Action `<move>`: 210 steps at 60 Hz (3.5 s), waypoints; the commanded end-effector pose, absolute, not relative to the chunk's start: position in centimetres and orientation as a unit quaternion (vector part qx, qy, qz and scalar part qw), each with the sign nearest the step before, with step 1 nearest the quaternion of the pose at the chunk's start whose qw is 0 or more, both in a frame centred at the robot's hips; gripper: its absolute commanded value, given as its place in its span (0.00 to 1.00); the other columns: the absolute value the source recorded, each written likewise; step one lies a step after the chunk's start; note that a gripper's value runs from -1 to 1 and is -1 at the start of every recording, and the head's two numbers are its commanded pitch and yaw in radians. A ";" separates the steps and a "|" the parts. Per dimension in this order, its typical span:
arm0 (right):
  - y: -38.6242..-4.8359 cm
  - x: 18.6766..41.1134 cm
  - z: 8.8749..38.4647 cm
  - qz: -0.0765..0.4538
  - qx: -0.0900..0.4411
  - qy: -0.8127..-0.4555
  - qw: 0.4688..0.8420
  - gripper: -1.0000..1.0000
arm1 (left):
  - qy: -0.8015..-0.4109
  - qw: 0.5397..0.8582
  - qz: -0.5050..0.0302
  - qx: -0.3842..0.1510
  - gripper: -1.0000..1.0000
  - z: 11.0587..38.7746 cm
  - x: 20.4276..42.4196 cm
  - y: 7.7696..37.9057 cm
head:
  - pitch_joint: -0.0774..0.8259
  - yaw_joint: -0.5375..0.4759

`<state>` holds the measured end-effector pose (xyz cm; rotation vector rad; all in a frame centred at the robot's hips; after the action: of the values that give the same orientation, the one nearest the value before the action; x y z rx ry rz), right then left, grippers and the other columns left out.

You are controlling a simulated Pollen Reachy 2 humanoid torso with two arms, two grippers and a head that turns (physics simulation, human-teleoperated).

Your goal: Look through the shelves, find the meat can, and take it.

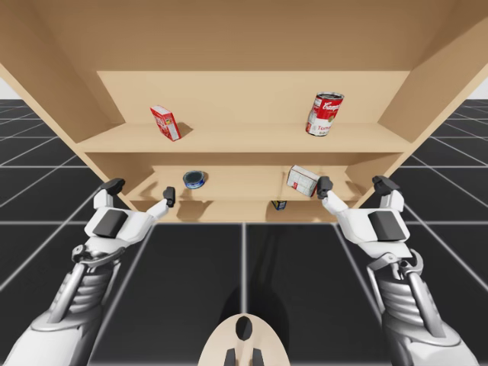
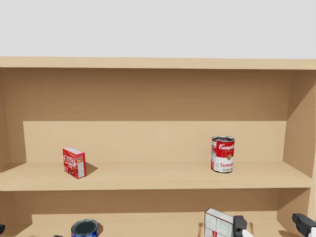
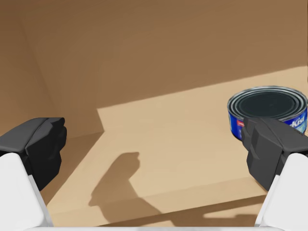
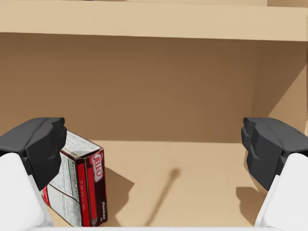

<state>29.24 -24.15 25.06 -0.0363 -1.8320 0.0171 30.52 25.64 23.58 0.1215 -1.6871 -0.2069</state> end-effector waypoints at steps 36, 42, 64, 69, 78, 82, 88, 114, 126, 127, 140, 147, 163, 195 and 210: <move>-23.9 29.3 24.8 -0.009 -0.022 -0.794 0.607 0.00 | -0.759 0.641 -0.104 0.047 0.00 24.3 29.3 24.8 | 0.53 0.46; -23.8 29.4 24.7 -0.007 -0.020 -0.793 0.609 0.00 | -0.764 0.635 -0.107 0.047 0.00 24.6 28.8 24.6 | 0.60 0.42; -22.1 25.7 25.3 0.018 0.009 -0.774 0.633 0.00 | -0.768 0.630 -0.106 0.034 0.00 25.0 28.1 24.3 | 0.70 0.34; -21.0 23.0 24.4 0.045 0.024 -0.756 0.652 0.00 | -0.769 0.630 -0.104 0.032 0.00 25.0 28.0 24.3 | 0.70 0.34; -19.8 20.1 21.2 0.064 0.081 -0.721 0.685 0.00 | -0.771 0.628 -0.103 0.030 0.00 25.1 28.0 24.4 | 0.70 0.34; -19.2 19.7 19.5 0.075 0.097 -0.709 0.695 0.00 | -0.771 0.627 -0.104 0.029 0.00 25.1 28.0 24.5 | 0.70 0.34; -18.5 20.2 17.1 0.082 0.102 -0.695 0.707 0.00 | -0.772 0.627 -0.103 0.028 0.00 25.2 28.0 24.5 | 0.70 0.34; -15.3 29.3 14.0 0.076 0.099 -0.670 0.732 0.00 | -0.771 0.628 -0.104 0.029 0.00 25.1 27.9 24.5 | 0.70 0.36; -14.1 33.5 13.0 0.076 0.086 -0.653 0.749 0.00 | -0.770 0.629 -0.105 0.030 0.00 25.0 27.9 24.4 | 0.71 0.37; -14.0 34.0 12.9 0.074 0.087 -0.650 0.752 0.00 | -0.770 0.629 -0.105 0.030 0.00 25.0 27.9 24.4 | 0.71 0.37; -13.1 37.8 11.5 0.076 0.069 -0.636 0.765 0.00 | -0.769 0.629 -0.106 0.030 0.00 25.0 27.8 24.3 | 0.72 0.37; -12.4 39.2 10.8 0.081 0.076 -0.623 0.775 0.00 | -0.769 0.629 -0.106 0.029 0.00 24.9 27.8 24.2 | 0.73 0.37; -11.4 40.9 9.6 0.087 0.102 -0.597 0.791 0.00 | -0.769 0.630 -0.106 0.028 0.00 24.9 27.8 24.1 | 0.73 0.38; -12.6 39.4 12.1 0.069 0.112 -0.643 0.755 1.00 | -0.767 0.632 -0.107 0.026 0.00 24.8 27.8 23.9 | 0.73 0.37; -15.0 35.6 13.5 0.066 0.090 -0.671 0.733 1.00 | -0.767 0.632 -0.109 0.026 0.00 24.8 27.9 23.7 | 0.72 0.36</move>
<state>37.35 -17.01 11.67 0.1370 -1.3966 0.1675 27.87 23.83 24.80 0.0602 -1.7556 -0.2477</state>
